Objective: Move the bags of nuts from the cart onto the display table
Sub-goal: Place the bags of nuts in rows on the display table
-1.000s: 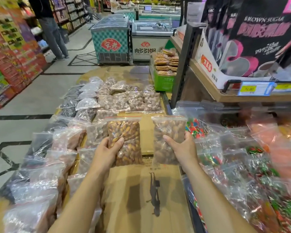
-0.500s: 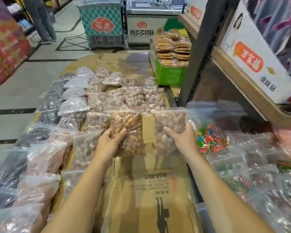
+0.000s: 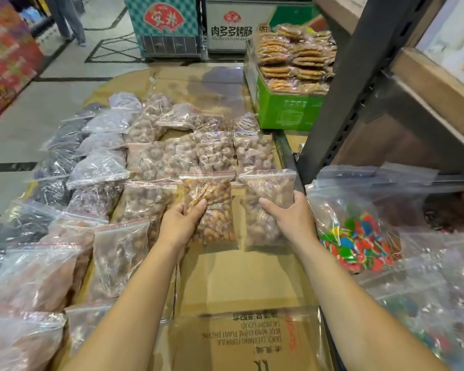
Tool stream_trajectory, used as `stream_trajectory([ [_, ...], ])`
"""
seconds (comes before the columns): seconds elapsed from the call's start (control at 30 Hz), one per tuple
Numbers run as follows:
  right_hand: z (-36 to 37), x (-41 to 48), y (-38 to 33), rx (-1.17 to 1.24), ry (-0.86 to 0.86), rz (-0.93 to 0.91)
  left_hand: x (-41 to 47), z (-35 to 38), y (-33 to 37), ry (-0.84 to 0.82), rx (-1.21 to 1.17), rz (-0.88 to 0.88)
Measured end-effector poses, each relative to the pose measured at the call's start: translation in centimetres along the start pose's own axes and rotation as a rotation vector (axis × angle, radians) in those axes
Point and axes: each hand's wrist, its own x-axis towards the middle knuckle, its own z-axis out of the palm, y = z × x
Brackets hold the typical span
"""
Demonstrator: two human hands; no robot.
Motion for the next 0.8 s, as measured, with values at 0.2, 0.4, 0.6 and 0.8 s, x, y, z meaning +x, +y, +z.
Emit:
stream_trajectory([
  [0.2, 0.6, 1.0, 0.3, -0.065, -0.012, 0.014, 1.4, 0.8, -0.3, 0.082, 0.153, 0.030],
  [0.4, 0.5, 1.2, -0.5, -0.273, -0.046, -0.013, 1.9, 0.6, 0.5, 0.116, 0.500, 0.046],
  [0.6, 0.5, 0.9, -2.0, -0.473, -0.058, -0.028, 1.7, 0.7, 1.4, 0.137, 0.611, 0.014],
  [0.8, -0.8, -1.2, -3.8, -0.621, -0.057, -0.074, -1.0, 0.6, 2.4, 0.100, 0.725, 0.050],
])
